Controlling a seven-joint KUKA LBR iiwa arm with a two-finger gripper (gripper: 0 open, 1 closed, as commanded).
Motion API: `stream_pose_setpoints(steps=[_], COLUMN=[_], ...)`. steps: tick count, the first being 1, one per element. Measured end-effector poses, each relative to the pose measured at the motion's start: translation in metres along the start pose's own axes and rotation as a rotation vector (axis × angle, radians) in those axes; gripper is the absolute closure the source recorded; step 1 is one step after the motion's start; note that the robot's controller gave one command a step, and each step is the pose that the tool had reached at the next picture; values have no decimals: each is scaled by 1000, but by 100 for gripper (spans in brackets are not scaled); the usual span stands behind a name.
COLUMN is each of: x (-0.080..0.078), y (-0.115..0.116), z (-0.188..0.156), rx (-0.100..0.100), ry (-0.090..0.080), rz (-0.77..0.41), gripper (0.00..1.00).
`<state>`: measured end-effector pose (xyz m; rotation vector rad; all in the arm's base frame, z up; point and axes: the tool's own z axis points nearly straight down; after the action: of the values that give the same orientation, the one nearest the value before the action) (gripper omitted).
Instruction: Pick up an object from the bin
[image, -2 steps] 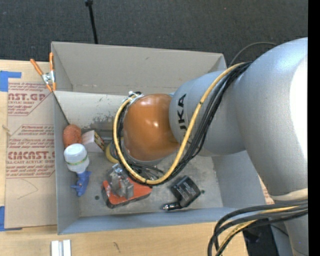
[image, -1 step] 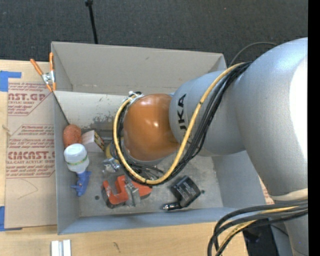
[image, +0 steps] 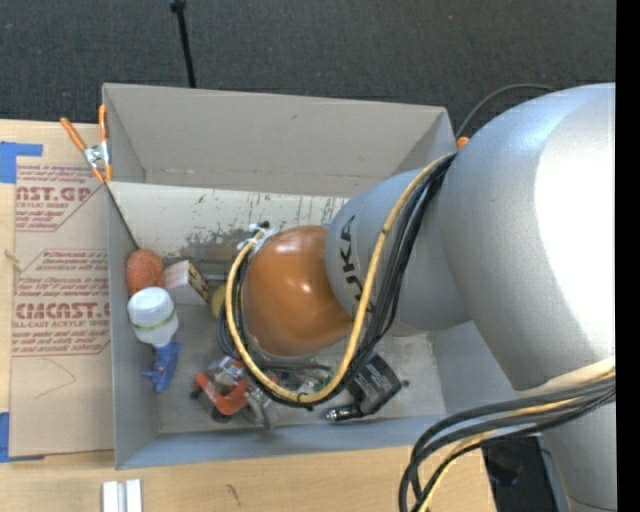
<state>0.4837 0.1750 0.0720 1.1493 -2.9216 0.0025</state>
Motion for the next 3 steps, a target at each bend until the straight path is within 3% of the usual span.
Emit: stream_pose_setpoints(steps=[2,3], x=[-9,3], y=[-8,-52], z=[1,-1], rx=[-7,-9], ry=[8,-14], rz=[-2,-28], gripper=[100,100])
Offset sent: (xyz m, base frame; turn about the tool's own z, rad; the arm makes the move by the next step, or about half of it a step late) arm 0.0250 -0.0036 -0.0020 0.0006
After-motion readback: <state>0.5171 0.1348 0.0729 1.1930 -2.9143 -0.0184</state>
